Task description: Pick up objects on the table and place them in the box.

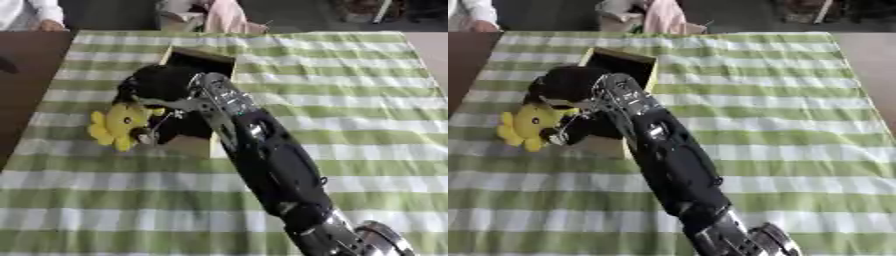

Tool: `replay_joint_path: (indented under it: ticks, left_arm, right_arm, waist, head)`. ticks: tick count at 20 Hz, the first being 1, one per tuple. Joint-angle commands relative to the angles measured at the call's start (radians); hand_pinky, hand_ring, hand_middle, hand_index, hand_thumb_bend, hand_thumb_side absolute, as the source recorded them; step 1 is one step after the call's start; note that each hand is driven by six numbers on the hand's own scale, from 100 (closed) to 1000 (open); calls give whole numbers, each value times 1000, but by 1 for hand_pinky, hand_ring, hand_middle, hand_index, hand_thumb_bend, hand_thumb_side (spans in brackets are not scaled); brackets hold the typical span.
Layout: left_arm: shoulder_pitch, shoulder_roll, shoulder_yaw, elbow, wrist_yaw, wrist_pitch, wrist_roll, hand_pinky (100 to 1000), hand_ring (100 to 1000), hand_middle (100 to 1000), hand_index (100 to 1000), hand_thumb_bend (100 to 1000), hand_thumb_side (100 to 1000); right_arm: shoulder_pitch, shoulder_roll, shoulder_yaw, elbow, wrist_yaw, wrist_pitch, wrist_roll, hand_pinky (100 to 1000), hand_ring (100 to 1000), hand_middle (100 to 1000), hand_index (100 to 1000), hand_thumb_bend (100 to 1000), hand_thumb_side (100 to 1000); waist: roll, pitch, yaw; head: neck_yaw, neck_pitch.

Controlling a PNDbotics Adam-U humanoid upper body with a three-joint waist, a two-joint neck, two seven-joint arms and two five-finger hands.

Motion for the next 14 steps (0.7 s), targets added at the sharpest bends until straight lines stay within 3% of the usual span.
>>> replay_joint_path:
  ticks: [1, 11, 14]
  left_arm:
    - [-11, 6, 4, -19, -2, 1, -1, 478, 930, 821, 699, 100, 733]
    - [-8, 5, 4, -19, -1, 1, 2, 477, 931, 823, 698, 100, 736]
    - [-7, 7, 4, -19, -3, 3, -1, 476, 930, 823, 697, 100, 736]
  right_arm:
    - [-32, 6, -5, -35, -5, 10, -32, 892, 714, 534, 607, 100, 405]
    - [-64, -12, -27, -16, 22, 43, -42, 918, 714, 531, 601, 100, 383]
    - [-80, -54, -52, 30, 54, 69, -34, 927, 719, 535, 605, 100, 386]
  waist:
    - [7, -19, -1]
    - [11, -22, -8]
    - [13, -19, -8]
  head:
    - [-2, -15]
    - [-3, -14]
    - [-7, -16]
